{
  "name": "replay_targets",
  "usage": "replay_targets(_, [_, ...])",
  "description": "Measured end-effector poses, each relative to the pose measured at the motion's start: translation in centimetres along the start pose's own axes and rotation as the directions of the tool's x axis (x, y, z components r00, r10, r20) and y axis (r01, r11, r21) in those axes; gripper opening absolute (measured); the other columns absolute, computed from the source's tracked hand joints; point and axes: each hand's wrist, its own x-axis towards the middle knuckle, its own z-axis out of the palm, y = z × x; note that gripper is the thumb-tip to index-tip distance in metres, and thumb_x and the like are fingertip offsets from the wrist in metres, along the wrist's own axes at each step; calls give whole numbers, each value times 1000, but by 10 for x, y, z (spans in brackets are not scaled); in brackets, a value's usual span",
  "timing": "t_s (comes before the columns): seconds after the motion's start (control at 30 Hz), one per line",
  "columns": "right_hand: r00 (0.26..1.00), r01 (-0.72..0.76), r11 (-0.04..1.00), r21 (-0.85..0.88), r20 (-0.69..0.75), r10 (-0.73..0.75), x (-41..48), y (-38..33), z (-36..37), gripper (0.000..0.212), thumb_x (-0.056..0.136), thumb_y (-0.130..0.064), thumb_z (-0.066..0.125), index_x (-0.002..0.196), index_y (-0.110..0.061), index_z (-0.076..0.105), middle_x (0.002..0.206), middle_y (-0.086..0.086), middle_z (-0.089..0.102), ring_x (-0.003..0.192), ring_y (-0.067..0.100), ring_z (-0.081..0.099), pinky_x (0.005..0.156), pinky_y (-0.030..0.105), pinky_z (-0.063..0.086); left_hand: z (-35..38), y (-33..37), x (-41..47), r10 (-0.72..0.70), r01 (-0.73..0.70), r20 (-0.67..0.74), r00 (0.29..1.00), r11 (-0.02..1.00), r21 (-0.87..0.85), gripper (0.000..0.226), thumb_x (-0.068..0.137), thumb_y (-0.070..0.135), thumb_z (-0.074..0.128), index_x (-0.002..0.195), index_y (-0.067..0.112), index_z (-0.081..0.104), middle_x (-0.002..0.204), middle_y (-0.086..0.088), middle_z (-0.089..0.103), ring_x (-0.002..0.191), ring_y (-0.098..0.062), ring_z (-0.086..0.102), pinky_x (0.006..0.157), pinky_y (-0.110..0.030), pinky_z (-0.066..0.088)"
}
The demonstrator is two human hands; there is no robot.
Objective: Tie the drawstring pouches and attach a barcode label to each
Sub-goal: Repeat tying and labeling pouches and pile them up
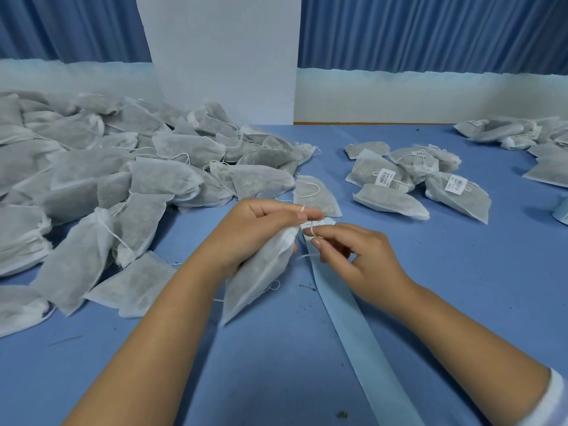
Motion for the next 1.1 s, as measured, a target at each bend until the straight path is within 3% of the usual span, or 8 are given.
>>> replay_targets(0.13, [993,109,991,-72,46,-106,-1,-2,-2,14,91,-19,63,96,-12,74,74,-15,56,64,1,45,62,12,37,-7,-1,0,44,-32,-62,997,984,173,21,93,14,63,90,25,82,101,15,76,97,7,67,80,-6,45])
replay_targets(0.23, [990,139,985,-107,-13,-141,0,-1,-6,17,94,-24,59,100,-19,74,76,-17,50,63,1,44,59,15,37,-11,-2,0,-19,6,29,999,929,371,18,91,19,67,85,28,82,94,12,77,103,-8,69,97,-30,50])
replay_targets(0.3, [986,135,981,-142,-78,-147,1,1,-8,13,94,-23,63,99,-21,74,75,-12,52,63,4,46,58,20,40,-11,1,-2,-89,29,143,986,924,380,17,87,29,64,81,29,81,89,6,77,100,-13,70,104,-35,47])
replay_targets(0.53, [991,-93,989,119,-80,103,1,-2,-1,13,88,-20,70,99,-19,77,77,-2,55,65,6,51,64,10,37,-3,2,-4,-161,80,308,938,962,261,20,88,26,59,77,21,75,71,5,69,72,1,63,71,-6,42])
replay_targets(0.63, [972,-234,961,149,27,232,2,-3,0,29,86,-16,73,113,-27,71,108,-3,55,90,5,55,70,14,41,-1,-1,-2,-192,147,267,944,972,183,22,86,28,58,74,20,75,71,3,68,67,-2,63,68,-12,46])
replay_targets(0.73, [966,-249,960,127,-43,256,4,-4,-5,37,83,-12,75,112,-33,64,124,-6,47,122,11,48,94,22,42,-2,-5,2,-192,173,203,960,979,108,22,84,29,58,71,21,74,70,0,66,66,-10,59,67,-20,49])
replay_targets(0.87, [971,-214,944,253,-49,234,4,-6,-8,23,83,-7,74,87,-29,70,98,-1,63,101,18,57,85,23,42,-3,-6,3,-179,167,181,967,983,80,22,85,27,57,72,21,74,70,0,66,66,-11,58,65,-19,49])
replay_targets(1.1, [946,-323,869,376,138,292,4,-8,-4,10,84,-6,74,83,-16,75,89,-3,71,91,16,62,75,24,45,1,-7,4,-191,176,142,971,978,116,22,85,27,58,80,13,73,71,2,68,66,-9,58,73,-25,45])
